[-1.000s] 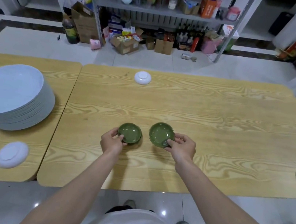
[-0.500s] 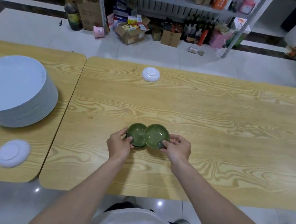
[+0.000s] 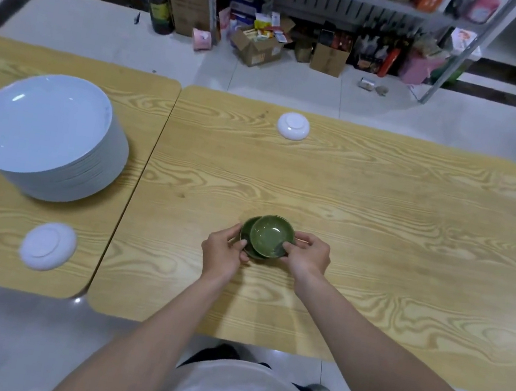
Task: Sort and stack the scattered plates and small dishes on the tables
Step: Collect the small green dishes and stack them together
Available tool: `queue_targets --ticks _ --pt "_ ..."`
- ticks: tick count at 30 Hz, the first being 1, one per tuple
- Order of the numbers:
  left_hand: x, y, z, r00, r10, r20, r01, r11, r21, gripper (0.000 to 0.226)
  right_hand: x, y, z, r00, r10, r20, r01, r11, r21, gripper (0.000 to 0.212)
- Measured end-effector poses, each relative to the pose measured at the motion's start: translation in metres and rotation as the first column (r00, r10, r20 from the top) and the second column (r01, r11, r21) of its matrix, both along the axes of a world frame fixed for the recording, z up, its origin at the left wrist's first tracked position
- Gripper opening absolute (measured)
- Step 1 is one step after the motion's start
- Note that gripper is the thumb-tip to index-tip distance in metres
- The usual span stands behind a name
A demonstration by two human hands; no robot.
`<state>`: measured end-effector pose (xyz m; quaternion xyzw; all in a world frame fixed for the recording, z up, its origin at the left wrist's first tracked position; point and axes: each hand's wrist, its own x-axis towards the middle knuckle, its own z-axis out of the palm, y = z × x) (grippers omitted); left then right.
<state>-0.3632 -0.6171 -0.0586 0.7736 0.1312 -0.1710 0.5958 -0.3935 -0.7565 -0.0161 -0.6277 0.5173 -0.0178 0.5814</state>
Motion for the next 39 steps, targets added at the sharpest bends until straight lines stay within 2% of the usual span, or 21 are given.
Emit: queue_targets --ticks 15,22,26,28,31,33,34,36,38,39 --pt "0.007 0.010 0.011 0.988 -0.156 -0.014 0.157 0.987 0.038 0.045 0.013 0.008 -0.014 0.996 0.045 -0.072 -0.050 0.997 -0.063 0.027" --pt "0.006 0.011 0.013 0.984 -0.176 -0.025 0.176 0.983 0.045 0.054 0.013 0.007 -0.018 0.992 0.094 -0.081 -0.102 0.990 -0.099 0.023" --pt "0.007 0.012 0.016 0.979 -0.205 -0.005 0.204 0.975 0.089 0.056 0.007 0.004 -0.016 0.968 0.229 -0.099 -0.242 0.957 -0.157 0.021" --pt "0.008 0.011 0.019 0.975 -0.222 0.011 0.217 0.963 0.161 0.050 -0.002 0.001 -0.014 0.938 0.324 -0.119 -0.343 0.918 -0.200 0.025" --pt "0.008 0.009 0.027 0.961 -0.270 0.067 0.239 0.925 0.294 0.039 -0.019 -0.006 -0.007 0.852 0.490 -0.182 -0.523 0.809 -0.268 0.039" --pt "0.003 0.005 0.035 0.927 -0.346 0.142 0.268 0.879 0.394 0.034 -0.031 -0.015 0.000 0.751 0.615 -0.240 -0.659 0.683 -0.315 0.045" --pt "0.000 0.002 0.039 0.898 -0.404 0.176 0.289 0.842 0.456 0.032 -0.037 -0.020 0.005 0.679 0.678 -0.283 -0.731 0.588 -0.345 0.047" --pt "-0.006 -0.005 0.048 0.814 -0.533 0.232 0.332 0.754 0.567 0.032 -0.048 -0.033 0.016 0.500 0.763 -0.410 -0.850 0.342 -0.401 0.054" --pt "-0.014 -0.017 0.057 0.699 -0.670 0.248 0.388 0.648 0.656 0.033 -0.062 -0.048 0.026 0.335 0.755 -0.563 -0.903 0.088 -0.420 0.062" --pt "-0.019 -0.025 0.062 0.638 -0.735 0.230 0.412 0.578 0.704 0.035 -0.071 -0.056 0.031 0.279 0.722 -0.632 -0.912 -0.007 -0.411 0.065"
